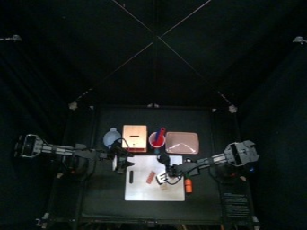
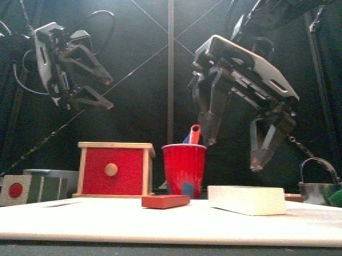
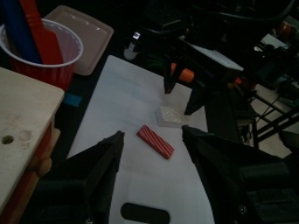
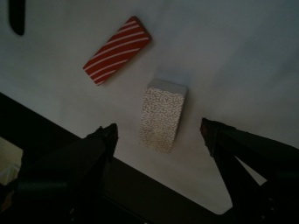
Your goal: Put rice onto plate
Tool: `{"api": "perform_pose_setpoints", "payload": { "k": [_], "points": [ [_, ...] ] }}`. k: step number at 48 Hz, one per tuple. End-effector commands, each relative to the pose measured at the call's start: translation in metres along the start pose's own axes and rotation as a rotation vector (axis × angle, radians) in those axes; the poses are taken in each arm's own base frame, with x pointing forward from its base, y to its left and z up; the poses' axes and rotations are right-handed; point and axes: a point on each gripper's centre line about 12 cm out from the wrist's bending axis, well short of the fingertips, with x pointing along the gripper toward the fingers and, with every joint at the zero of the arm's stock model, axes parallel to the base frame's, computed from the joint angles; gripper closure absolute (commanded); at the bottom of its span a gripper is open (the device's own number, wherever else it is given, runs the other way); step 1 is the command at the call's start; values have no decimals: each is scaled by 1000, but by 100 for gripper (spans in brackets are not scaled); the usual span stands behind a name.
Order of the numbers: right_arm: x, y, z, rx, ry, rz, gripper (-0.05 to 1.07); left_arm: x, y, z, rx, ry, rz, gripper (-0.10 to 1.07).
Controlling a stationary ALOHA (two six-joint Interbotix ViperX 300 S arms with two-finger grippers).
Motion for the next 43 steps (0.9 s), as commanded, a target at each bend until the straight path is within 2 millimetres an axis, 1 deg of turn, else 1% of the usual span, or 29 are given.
{"api": "perform_pose_setpoints", "payload": {
  "k": [1,11,16,23,25,31,34,37,43],
  "points": [
    [-3,11,2,-4,-8,20,0,-1,-1,4,4,-16,-5,7],
    [12,11,1,-11,8,-58,1,-5,0,2,3,-17,-6,7],
    [17,11,-2,-17,15,-83,6,-6,0,0,3,-16,-5,7],
    [20,16,-5,-25,21,-86,18,-7,0,0,3,-16,-5,7],
    [22,18,-7,-27,25,-87,24,-7,0,0,1,-16,-5,7],
    [24,19,-9,-31,27,-91,35,-7,0,0,3,-16,-5,7],
    [22,19,-9,-35,24,-90,38,-7,0,0,1,-16,-5,7],
    [17,18,-8,-41,22,-93,38,-7,0,0,1,-16,-5,7],
    [-6,12,-4,-64,6,-125,38,-7,1,0,-2,-16,-5,7]
  ]
}}
